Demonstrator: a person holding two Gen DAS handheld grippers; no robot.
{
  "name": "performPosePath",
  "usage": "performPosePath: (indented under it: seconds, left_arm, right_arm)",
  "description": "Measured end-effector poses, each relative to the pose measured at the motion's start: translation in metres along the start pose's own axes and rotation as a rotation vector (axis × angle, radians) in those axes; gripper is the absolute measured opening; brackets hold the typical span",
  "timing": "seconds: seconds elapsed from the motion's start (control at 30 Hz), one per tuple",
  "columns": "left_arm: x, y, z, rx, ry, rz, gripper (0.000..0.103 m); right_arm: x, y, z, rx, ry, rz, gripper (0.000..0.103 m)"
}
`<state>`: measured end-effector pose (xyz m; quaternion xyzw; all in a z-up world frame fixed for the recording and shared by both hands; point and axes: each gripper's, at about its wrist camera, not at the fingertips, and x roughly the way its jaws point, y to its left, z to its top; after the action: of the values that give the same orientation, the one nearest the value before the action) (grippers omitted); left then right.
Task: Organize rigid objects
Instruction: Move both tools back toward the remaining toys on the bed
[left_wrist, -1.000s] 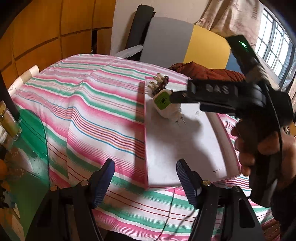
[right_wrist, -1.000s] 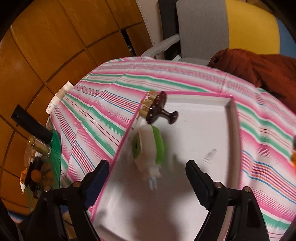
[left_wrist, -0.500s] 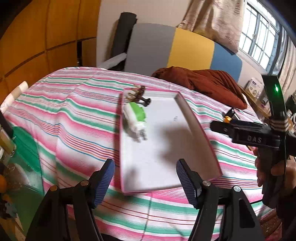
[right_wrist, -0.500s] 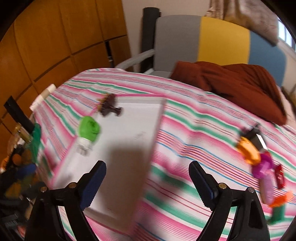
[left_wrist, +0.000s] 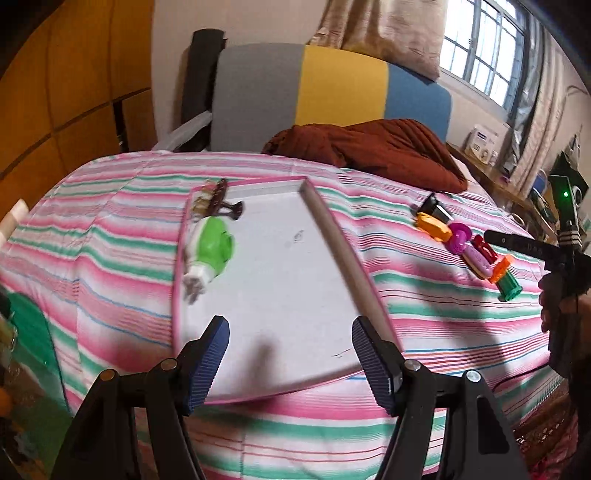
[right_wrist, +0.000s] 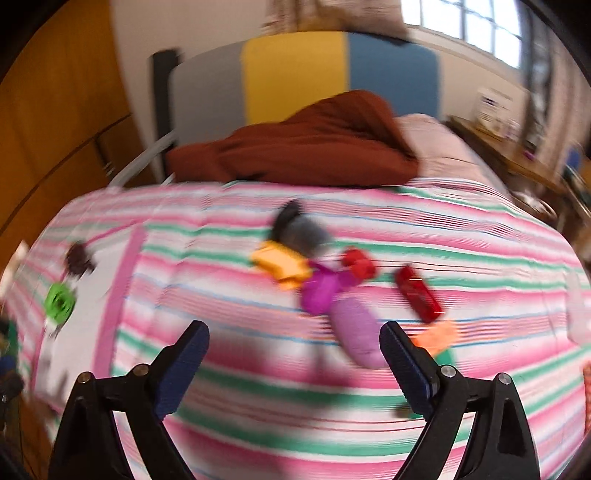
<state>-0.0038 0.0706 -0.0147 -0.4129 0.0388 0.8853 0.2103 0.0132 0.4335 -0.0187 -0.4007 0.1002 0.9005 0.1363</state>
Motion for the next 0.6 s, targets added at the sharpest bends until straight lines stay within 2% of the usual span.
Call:
performPosePath:
  seconds: [0.13,0.2,0.3,0.43,0.53,0.6]
  left_arm:
    - [0.000,-0.023,0.007,0.045,-0.012,-0.051,0.070]
    - [0.001,-0.037,0.010,0.070,-0.015,-0.081,0.070]
    - [0.010,-0.059,0.013,0.106,0.020,-0.129,0.070]
    - [0.028,-0.092,0.013,0.155,0.089,-0.196,0.070]
    - [0.042,-0.118,0.012,0.206,0.122,-0.215,0.070]
    - [0.054,-0.131,0.011,0.201,0.164,-0.253,0.070]
  right_arm:
    - [-0.001,-0.053,-0.007,0.172,-0.063,-0.098,0.095]
    - [0.000,-0.078,-0.009,0.296,-0.042,-0.137,0.095]
    - [-0.006,-0.106,-0.010,0.433,-0.074,-0.154,0.099]
    - [-0.015,-0.130,-0.017,0.555,-0.098,-0.174,0.102]
    - [-0.008,-0.149,-0.024,0.660,-0.064,-0.156,0.102]
    - [-0.001,-0.161,-0.029,0.733,-0.030,-0.127,0.102]
